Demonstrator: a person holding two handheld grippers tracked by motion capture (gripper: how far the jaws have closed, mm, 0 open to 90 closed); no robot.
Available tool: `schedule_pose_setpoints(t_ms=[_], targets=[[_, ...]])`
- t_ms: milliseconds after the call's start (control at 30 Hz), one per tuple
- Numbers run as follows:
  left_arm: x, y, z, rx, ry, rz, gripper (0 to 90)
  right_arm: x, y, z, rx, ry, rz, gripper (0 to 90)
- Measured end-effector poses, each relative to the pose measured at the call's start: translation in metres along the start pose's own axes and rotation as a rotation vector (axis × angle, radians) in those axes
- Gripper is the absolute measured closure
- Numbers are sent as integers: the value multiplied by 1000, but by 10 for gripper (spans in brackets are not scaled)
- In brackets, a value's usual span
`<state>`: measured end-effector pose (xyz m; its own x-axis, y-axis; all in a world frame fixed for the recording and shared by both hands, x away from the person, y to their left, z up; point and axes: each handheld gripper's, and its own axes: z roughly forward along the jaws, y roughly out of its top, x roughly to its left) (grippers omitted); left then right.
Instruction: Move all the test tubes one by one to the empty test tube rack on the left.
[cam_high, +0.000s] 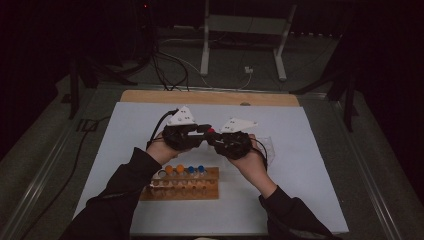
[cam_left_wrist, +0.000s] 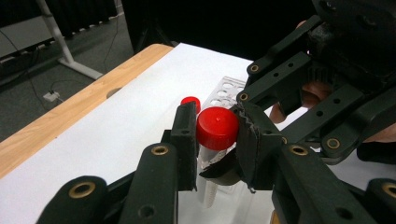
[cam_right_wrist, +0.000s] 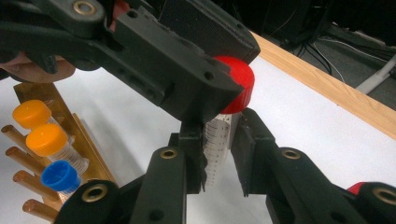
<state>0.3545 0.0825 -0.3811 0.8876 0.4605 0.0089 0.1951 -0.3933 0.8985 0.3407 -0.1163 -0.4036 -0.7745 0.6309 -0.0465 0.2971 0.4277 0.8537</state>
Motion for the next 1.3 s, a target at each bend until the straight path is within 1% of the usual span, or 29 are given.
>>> schedule_pose_setpoints(t_ms=[33, 133, 167, 300, 367, 433, 600, 633, 700, 767, 833, 900, 1033, 1100, 1133, 1167, 1300], targets=[[0, 0, 0, 1, 0, 3, 709, 0, 0, 0, -1, 1, -1, 738], [1, 1, -3, -4, 2, 1, 710, -2, 0, -1, -7, 1, 2, 669], [2, 1, -4, -10, -3, -5, 710, -2, -1, -2, -11, -2, 9, 631], [6, 1, -11, -21, 16, -16, 710, -6, -3, -7, -28, -5, 24, 522], [7, 0, -15, -23, 24, -16, 710, -7, -5, -9, -37, -11, 21, 472], [8, 0, -20, -24, 35, -13, 709, -8, -6, -13, -53, -18, 29, 421], [12, -1, -36, -36, 59, -22, 710, -13, -9, -19, -74, -39, 51, 236], [12, -2, -40, -34, 70, -18, 710, -14, -10, -21, -78, -41, 55, 201], [11, -2, -47, -34, 78, -16, 710, -16, -12, -23, -89, -46, 62, 150], [11, -3, -54, -31, 89, -12, 710, -18, -14, -25, -92, -56, 71, 133], [10, -5, -62, -27, 102, -8, 710, -19, -16, -27, -88, -55, 82, 66], [10, -6, -68, -23, 113, -6, 709, -21, -18, -28, -86, -47, 82, 25], [11, -10, -84, -25, 139, -14, 710, -24, -22, -31, -84, -40, 90, 0], [10, -12, -92, -21, 157, -9, 709, -26, -24, -32, -81, -32, 89, 0], [10, -13, -97, -24, 158, -12, 710, -26, -24, -33, -83, -37, 93, 0], [10, -14, -100, -23, 164, -11, 709, -27, -25, -34, -86, -30, 93, 0], [8, -20, -115, -8, 183, -10, 709, -28, -26, -36, -88, -33, 94, 0]])
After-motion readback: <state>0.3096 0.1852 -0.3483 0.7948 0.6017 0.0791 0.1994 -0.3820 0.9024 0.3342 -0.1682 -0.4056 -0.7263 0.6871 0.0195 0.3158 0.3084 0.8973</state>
